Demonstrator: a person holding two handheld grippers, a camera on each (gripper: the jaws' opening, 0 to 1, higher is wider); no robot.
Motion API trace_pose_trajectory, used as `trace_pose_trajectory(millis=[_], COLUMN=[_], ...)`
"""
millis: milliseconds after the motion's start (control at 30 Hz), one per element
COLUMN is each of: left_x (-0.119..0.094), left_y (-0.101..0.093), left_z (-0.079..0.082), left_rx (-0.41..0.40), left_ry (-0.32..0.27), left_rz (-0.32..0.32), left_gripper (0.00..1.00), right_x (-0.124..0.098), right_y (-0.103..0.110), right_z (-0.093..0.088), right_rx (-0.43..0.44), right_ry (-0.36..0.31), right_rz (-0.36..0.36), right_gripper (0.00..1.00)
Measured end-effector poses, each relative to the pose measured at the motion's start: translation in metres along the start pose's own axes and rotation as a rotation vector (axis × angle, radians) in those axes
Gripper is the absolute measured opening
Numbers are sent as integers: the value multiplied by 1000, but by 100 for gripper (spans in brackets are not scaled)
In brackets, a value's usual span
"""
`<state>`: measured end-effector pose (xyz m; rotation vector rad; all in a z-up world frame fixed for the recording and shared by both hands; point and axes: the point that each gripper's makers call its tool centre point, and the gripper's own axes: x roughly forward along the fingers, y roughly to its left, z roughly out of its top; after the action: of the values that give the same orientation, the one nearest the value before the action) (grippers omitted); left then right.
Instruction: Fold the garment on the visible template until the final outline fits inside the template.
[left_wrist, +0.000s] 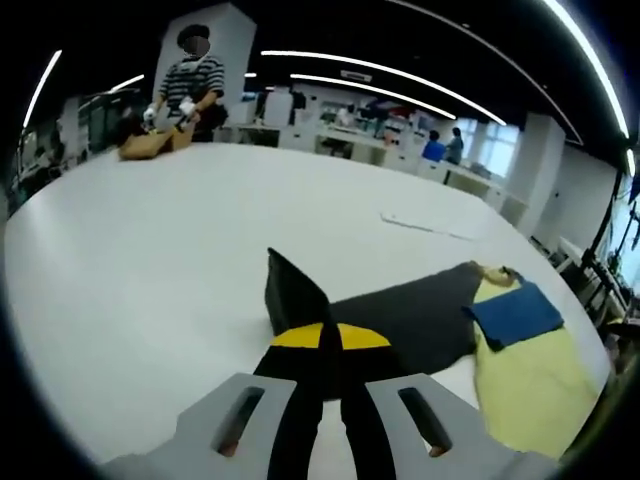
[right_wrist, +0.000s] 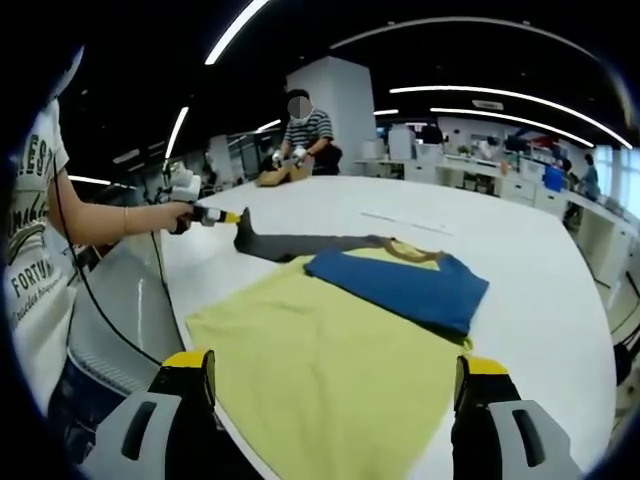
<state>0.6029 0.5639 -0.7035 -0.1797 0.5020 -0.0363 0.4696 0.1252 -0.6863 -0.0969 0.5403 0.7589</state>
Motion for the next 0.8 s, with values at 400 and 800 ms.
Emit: trace_pose_trajectory(millis=[400,800], left_x=[5,11], left_y=[-23,-60], left_z=[10,21], left_rx=[15,43], left_ry=[-12,-24], left_rz=[-65,-147], left_gripper=[1,1], right_x=[0,1], right_y=[0,2], right_z=[-3,-5], right_rx=[-2,-8], right_ry=[4,15], right_rz=[7,12], right_gripper=[99,99])
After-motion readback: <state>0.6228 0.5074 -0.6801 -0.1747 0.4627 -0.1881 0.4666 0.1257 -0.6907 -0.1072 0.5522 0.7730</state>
